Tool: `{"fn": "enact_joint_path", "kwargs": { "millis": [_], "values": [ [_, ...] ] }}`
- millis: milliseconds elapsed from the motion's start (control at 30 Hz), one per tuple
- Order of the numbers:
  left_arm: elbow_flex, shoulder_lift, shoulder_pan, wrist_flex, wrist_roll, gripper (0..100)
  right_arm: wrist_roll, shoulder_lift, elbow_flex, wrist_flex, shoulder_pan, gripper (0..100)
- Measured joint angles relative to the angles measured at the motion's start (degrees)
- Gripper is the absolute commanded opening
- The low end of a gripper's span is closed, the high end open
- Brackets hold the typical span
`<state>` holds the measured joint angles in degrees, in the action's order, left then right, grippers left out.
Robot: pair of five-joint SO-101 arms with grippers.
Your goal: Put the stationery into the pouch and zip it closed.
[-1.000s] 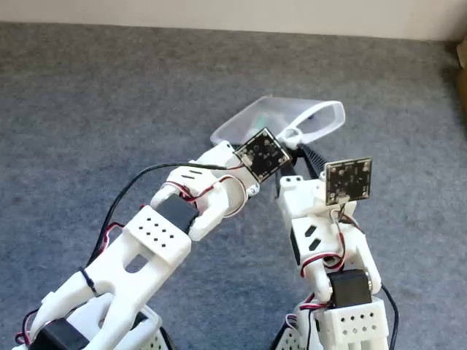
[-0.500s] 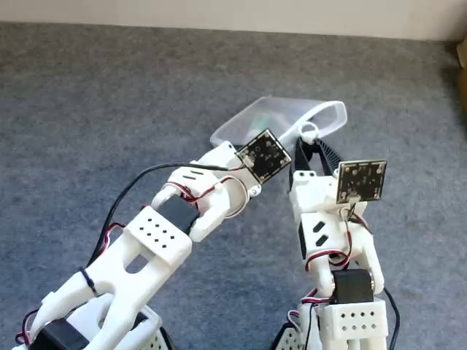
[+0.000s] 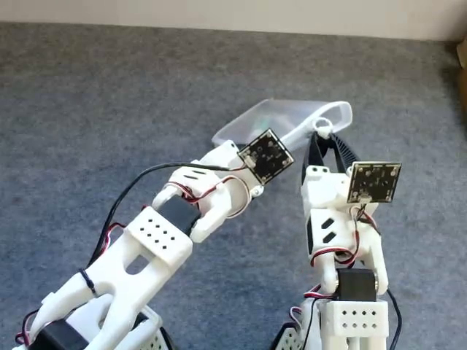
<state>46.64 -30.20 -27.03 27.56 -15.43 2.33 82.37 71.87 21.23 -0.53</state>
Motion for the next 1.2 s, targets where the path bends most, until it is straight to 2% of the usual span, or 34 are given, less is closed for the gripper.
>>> {"fn": "enact_joint_path", "kwargs": {
  "millis": [267,433,700,833,1000,1100,1200],
  "values": [
    [0.1,-0.4,0.8,0.0,0.0,0,0.0,0.0,0.0,0.0,0.4,0.4],
    [0.7,-1.9,4.4,0.2,-1.1,0,-0.2,0.0,-0.1,-0.2,0.6,0.4],
    [9.1,-15.6,12.6,4.9,-3.2,0,-0.3,0.2,-0.3,-1.8,3.3,0.4],
    [14.2,-22.2,13.4,5.0,-3.2,0,-0.3,0.2,-0.3,-1.8,3.5,0.4],
    [14.5,-23.5,13.5,5.0,-3.2,0,-0.3,0.2,-0.3,-1.8,3.5,1.1],
    [14.5,-23.5,13.5,5.0,-3.2,0,-0.3,0.2,-0.3,-1.3,3.5,6.7],
    [14.5,-23.5,13.5,5.0,-3.2,0,-0.3,0.2,-0.4,4.0,1.0,16.2]
  ]
}}
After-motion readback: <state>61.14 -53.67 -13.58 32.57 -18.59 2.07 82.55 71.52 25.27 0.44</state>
